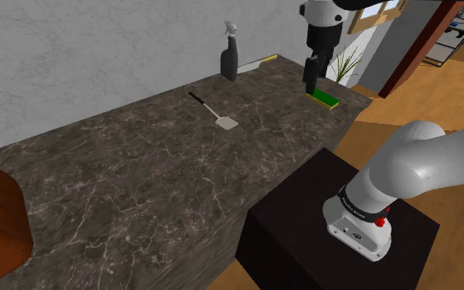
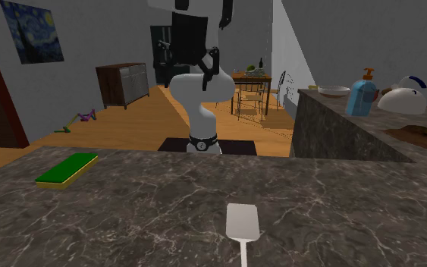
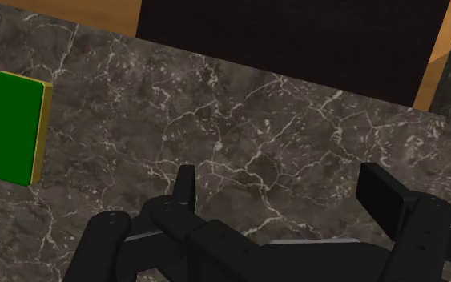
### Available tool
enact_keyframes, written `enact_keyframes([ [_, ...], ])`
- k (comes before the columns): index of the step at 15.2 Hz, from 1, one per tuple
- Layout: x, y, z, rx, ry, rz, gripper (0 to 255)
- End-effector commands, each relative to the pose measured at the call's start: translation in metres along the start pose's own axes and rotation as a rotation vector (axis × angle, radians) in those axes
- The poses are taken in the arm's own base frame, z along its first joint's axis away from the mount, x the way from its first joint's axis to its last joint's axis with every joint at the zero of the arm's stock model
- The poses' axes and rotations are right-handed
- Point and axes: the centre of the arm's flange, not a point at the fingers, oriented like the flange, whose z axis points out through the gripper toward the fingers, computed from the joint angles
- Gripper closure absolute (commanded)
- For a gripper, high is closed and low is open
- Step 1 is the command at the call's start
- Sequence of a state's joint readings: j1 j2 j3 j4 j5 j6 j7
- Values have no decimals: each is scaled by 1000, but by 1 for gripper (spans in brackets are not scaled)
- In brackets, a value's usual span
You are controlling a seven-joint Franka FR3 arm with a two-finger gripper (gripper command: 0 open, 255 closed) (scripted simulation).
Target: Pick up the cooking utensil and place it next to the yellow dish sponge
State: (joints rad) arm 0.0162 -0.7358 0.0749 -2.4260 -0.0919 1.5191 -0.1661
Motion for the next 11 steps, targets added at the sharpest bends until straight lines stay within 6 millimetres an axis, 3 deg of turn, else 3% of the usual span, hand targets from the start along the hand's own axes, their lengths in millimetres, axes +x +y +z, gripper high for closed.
enact_keyframes([
  [1,0,0,0,0,0,0,0],
  [11,107,-30,42,44,83,88,0],
])
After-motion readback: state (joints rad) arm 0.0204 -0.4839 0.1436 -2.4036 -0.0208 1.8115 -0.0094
